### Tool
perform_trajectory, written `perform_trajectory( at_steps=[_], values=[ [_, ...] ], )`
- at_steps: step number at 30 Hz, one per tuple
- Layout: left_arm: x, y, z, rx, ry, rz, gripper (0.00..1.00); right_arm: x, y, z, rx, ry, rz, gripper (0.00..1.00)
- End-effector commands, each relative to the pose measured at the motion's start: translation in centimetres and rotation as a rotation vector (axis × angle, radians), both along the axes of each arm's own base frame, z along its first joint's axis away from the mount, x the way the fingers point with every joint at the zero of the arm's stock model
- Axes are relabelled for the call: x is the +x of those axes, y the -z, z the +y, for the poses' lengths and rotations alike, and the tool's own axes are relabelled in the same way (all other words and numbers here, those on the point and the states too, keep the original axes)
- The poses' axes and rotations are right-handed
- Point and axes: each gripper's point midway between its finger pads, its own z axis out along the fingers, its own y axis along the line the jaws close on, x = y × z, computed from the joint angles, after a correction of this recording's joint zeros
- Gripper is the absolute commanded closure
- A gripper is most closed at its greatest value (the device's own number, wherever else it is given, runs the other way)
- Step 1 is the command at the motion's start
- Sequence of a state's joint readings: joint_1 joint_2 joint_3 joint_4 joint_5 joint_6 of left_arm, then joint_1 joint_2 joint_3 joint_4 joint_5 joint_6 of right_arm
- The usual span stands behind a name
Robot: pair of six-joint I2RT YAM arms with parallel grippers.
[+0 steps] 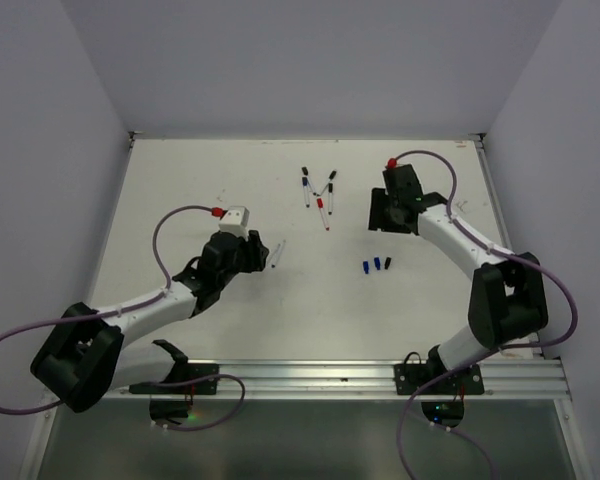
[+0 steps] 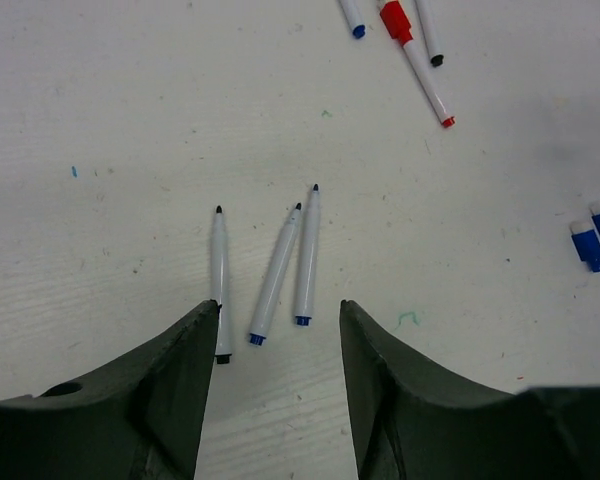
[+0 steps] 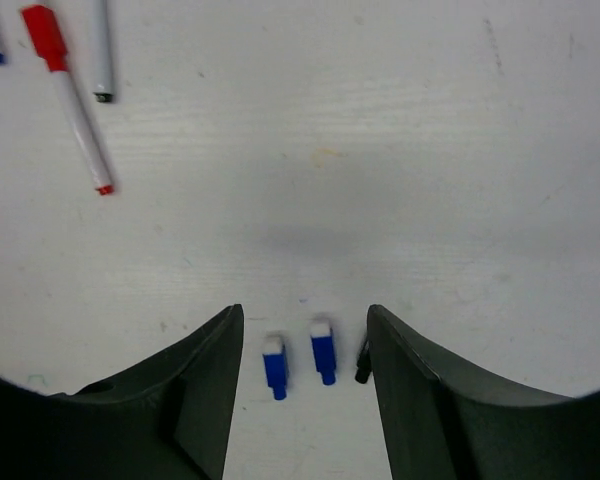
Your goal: Open the pen caps
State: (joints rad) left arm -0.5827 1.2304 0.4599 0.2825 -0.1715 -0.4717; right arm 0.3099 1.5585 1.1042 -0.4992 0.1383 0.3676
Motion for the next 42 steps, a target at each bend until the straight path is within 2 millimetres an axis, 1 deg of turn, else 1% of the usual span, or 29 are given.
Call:
perform_trajectory(
  at_steps=[1, 2, 3, 4, 5, 6, 7, 8, 9, 10, 11, 13, 14, 17, 22, 25, 27, 28, 30, 34, 36, 37, 38, 39, 40, 41, 42],
  values=[
    [0.4, -3.1, 0.7, -0.030, -0.048, -0.057, 0.45, 2.9, -1.8, 4.3, 0.018, -0.130, -0.072, 0.44],
    [0.5, -3.4, 1.4, -0.013, -0.080, -0.063, 0.45, 4.3, -2.9, 6.0, 0.048, -0.169, -0.099, 0.46],
    [0.8, -4.0, 1.7, -0.011, -0.100, -0.079, 0.45, 5.0, -2.9, 7.0, 0.061, -0.191, -0.099, 0.47],
    [0.9, -4.6, 2.1, -0.001, -0.116, -0.097, 0.44, 5.5, -0.9, 8.2, 0.057, -0.215, -0.055, 0.50],
    [1.0, -4.8, 2.5, 0.015, -0.128, -0.102, 0.44, 6.8, -2.0, 9.4, 0.074, -0.228, -0.076, 0.53],
    [1.2, -5.5, 2.5, 0.026, -0.123, -0.119, 0.44, 7.4, -1.8, 9.9, 0.070, -0.232, -0.068, 0.55],
    [1.3, -5.9, 2.5, 0.028, -0.121, -0.126, 0.44, 7.7, 0.5, 10.4, 0.052, -0.237, -0.016, 0.57],
    [1.3, -6.0, 2.4, 0.034, -0.113, -0.121, 0.44, 8.7, -0.3, 10.9, 0.048, -0.234, -0.030, 0.61],
    [1.5, -6.6, 2.2, 0.030, -0.107, -0.130, 0.44, 9.0, 0.3, 11.0, 0.039, -0.232, -0.017, 0.62],
    [1.5, -6.9, 2.1, 0.026, -0.102, -0.131, 0.44, 9.2, 1.3, 11.4, 0.033, -0.237, 0.000, 0.63],
    [1.3, -6.8, 1.9, 0.023, -0.087, -0.121, 0.44, 9.5, 1.4, 11.6, 0.037, -0.238, -0.004, 0.66],
    [1.1, -7.3, 1.4, -0.003, -0.071, -0.125, 0.44, 9.5, 1.9, 12.2, 0.049, -0.249, -0.003, 0.67],
    [1.0, -7.5, 1.0, -0.020, -0.053, -0.124, 0.44, 9.3, 2.6, 12.6, 0.055, -0.259, 0.004, 0.67],
    [0.7, -7.7, 0.4, -0.050, -0.021, -0.127, 0.44, 8.9, 3.7, 13.2, 0.044, -0.277, 0.017, 0.67],
    [0.6, -6.7, 0.6, -0.017, -0.013, -0.119, 0.44, 8.0, 4.8, 14.4, 0.033, -0.296, 0.021, 0.68],
    [0.6, -6.3, 0.6, -0.003, -0.010, -0.111, 0.44, 8.0, 5.4, 15.2, 0.025, -0.302, 0.031, 0.68],
    [0.5, -6.1, 0.7, -0.005, -0.010, -0.108, 0.44, 7.7, 6.1, 15.2, 0.005, -0.297, 0.057, 0.69],
    [0.4, -6.2, 0.6, -0.008, -0.003, -0.107, 0.44, 7.8, 6.1, 15.2, 0.001, -0.289, 0.054, 0.70],
    [0.2, -6.3, 0.4, -0.016, 0.004, -0.108, 0.44, 7.9, 6.4, 14.4, -0.042, -0.253, 0.052, 0.72],
    [0.1, -7.0, 0.3, -0.027, 0.015, -0.120, 0.44, 7.9, 6.2, 14.4, -0.074, -0.261, 0.037, 0.73],
    [0.1, -7.4, 0.3, -0.028, 0.022, -0.125, 0.44, 7.7, 6.2, 14.5, -0.076, -0.276, 0.041, 0.74],
    [0.0, -7.4, 0.3, -0.028, 0.024, -0.124, 0.44, 7.3, 6.4, 14.5, -0.074, -0.286, 0.047, 0.75],
    [0.0, -7.5, 0.2, -0.028, 0.027, -0.125, 0.44, 7.5, 5.3, 15.0, -0.051, -0.295, 0.011, 0.75],
    [0.0, -7.5, 0.3, -0.029, 0.026, -0.127, 0.44, 7.5, 4.8, 15.1, -0.043, -0.302, -0.005, 0.75],
    [0.0, -7.5, 0.2, -0.028, 0.028, -0.127, 0.44, 7.2, 4.8, 14.9, -0.042, -0.306, -0.008, 0.75],
    [0.0, -7.6, 0.2, -0.031, 0.029, -0.127, 0.44, 7.6, 3.5, 15.1, -0.030, -0.304, -0.049, 0.75],
    [0.0, -7.6, 0.2, -0.029, 0.029, -0.126, 0.44, 7.7, 3.1, 15.0, -0.040, -0.312, -0.060, 0.75]
  ],
)
